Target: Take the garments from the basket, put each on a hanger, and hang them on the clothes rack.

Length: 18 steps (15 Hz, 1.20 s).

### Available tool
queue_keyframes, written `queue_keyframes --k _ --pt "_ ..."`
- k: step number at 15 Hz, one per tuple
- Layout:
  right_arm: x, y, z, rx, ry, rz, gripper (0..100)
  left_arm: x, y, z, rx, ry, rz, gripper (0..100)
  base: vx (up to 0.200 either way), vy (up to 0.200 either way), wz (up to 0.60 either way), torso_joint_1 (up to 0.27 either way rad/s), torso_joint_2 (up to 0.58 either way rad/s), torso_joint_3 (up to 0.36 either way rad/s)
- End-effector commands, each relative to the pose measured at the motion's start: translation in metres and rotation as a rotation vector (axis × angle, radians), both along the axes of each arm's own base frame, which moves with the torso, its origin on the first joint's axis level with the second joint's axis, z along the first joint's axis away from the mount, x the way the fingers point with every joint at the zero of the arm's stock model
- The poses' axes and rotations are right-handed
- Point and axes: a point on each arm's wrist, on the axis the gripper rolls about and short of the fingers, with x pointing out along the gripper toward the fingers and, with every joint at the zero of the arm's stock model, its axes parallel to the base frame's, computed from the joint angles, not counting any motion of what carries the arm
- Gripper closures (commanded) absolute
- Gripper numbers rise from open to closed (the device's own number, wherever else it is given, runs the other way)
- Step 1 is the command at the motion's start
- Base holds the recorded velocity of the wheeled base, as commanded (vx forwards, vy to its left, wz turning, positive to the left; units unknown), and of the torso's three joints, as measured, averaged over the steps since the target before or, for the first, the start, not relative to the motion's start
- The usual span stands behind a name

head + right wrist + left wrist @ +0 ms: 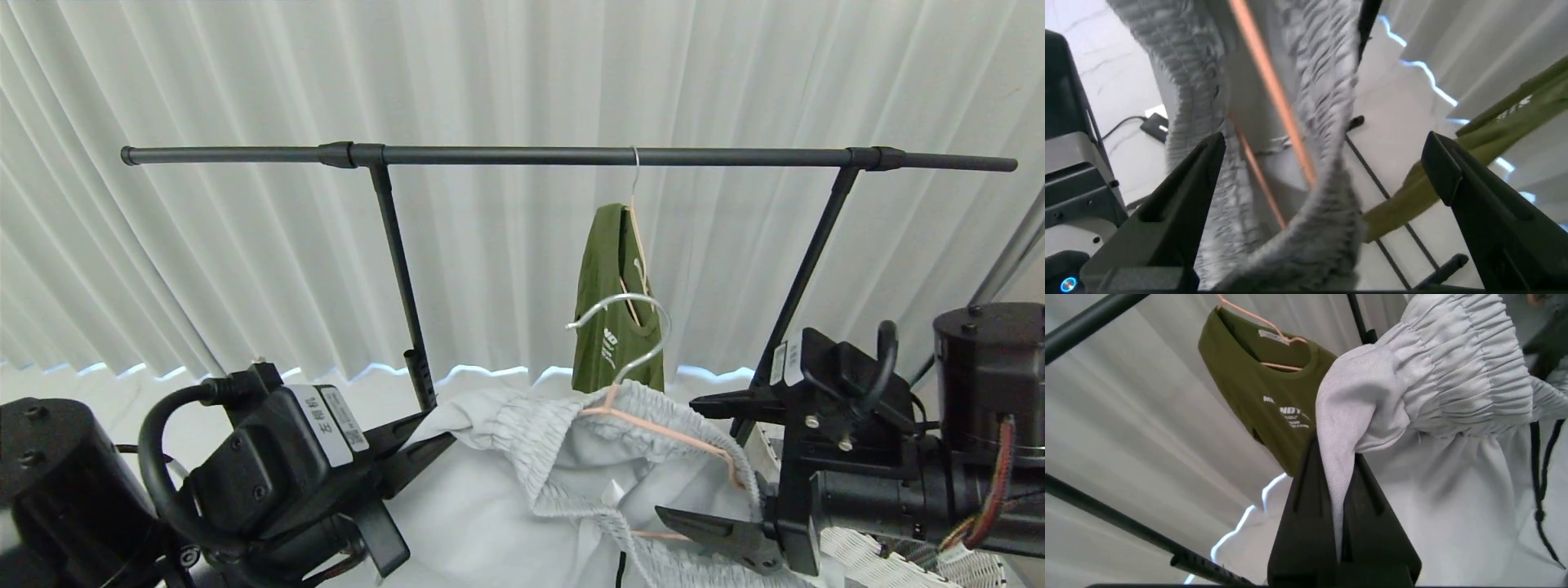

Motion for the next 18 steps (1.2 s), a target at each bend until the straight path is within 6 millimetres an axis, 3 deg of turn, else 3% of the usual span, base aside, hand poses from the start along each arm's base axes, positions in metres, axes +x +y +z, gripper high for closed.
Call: queue_keyframes --k 1,13,14,18 --pt "0.012 0.008 -0.008 -0.025 0.024 -0.009 0 0.004 0.003 0.004 -0.012 -0.013 0.023 100 0.000 0.000 0.00 0.000 0.00 0.000" --pt "0.028 0.029 -0.007 0.017 -0.022 0.004 0 0.004 0.003 0.007 -0.029 -0.032 0.022 100 0.000 0.000 0.00 0.000 0.00 0.000" --pt "0.028 0.029 -0.007 0.017 -0.022 0.002 100 0.004 0.003 0.007 -0.029 -0.032 0.020 100 0.000 0.000 0.00 0.000 0.00 0.000" --pt "0.027 0.026 -0.003 0.023 -0.042 -0.005 100 0.003 0.003 0.007 -0.028 -0.031 0.022 100 0.000 0.000 0.00 0.000 0.00 0.000"
